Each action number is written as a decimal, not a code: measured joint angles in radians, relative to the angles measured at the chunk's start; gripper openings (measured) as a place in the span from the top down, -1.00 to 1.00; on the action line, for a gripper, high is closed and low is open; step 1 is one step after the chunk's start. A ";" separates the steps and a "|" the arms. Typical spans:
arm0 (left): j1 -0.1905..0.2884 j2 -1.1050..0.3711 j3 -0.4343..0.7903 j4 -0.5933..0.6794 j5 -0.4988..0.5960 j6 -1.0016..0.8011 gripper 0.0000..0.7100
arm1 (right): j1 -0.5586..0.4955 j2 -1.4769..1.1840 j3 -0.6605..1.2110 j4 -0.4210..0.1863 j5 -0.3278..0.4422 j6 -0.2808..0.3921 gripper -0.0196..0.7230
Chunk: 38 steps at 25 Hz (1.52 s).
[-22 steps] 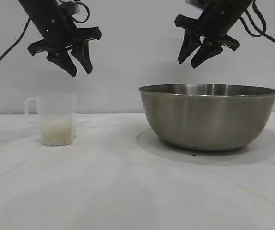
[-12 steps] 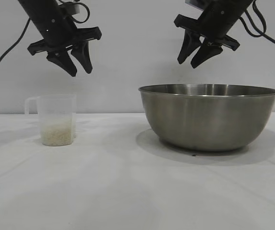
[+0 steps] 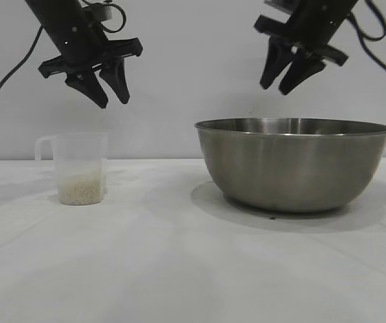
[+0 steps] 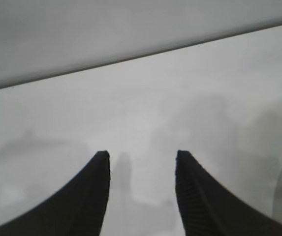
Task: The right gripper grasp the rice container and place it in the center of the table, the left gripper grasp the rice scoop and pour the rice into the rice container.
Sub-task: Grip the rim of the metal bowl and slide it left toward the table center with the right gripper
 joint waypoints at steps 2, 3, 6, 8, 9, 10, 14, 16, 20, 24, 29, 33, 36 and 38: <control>0.000 0.000 0.000 0.000 0.002 0.000 0.25 | -0.005 -0.017 0.010 -0.049 0.012 0.032 0.27; 0.000 0.000 0.000 0.000 0.002 0.000 0.25 | -0.005 -0.028 0.021 -0.068 0.014 0.042 0.27; 0.000 -0.006 -0.002 0.000 0.004 0.000 0.25 | -0.005 -0.055 0.088 -0.079 0.016 0.054 0.27; 0.000 -0.011 -0.002 0.000 0.004 0.000 0.25 | -0.001 -0.062 0.146 -0.081 0.016 0.056 0.27; 0.000 -0.015 -0.002 0.000 0.004 0.000 0.25 | 0.001 -0.062 0.174 -0.082 0.016 0.056 0.27; 0.000 -0.017 -0.002 0.000 0.004 0.000 0.25 | 0.001 -0.062 0.195 -0.082 0.016 0.056 0.27; 0.000 -0.021 -0.002 0.000 0.004 0.000 0.25 | 0.017 -0.062 0.255 -0.086 0.016 0.056 0.27; 0.000 -0.021 -0.002 0.000 0.004 0.000 0.25 | 0.026 -0.062 0.284 -0.090 0.014 0.052 0.27; 0.000 -0.021 -0.002 0.000 0.004 0.000 0.25 | 0.033 -0.043 0.307 -0.113 0.012 0.051 0.27; 0.000 -0.021 -0.002 0.000 0.004 0.000 0.25 | 0.033 -0.009 0.307 -0.118 0.009 0.046 0.27; 0.000 -0.021 -0.002 0.000 0.004 0.000 0.25 | 0.035 0.020 0.307 -0.091 0.007 0.027 0.84; 0.000 -0.021 -0.002 0.000 0.004 0.000 0.25 | 0.072 0.024 0.307 -0.074 -0.006 0.018 0.95; 0.000 -0.021 -0.002 0.000 0.004 0.002 0.25 | 0.140 0.026 0.307 -0.072 -0.006 0.006 0.95; 0.000 -0.021 -0.002 0.000 0.004 0.002 0.25 | 0.182 0.028 0.307 -0.065 -0.006 0.004 0.95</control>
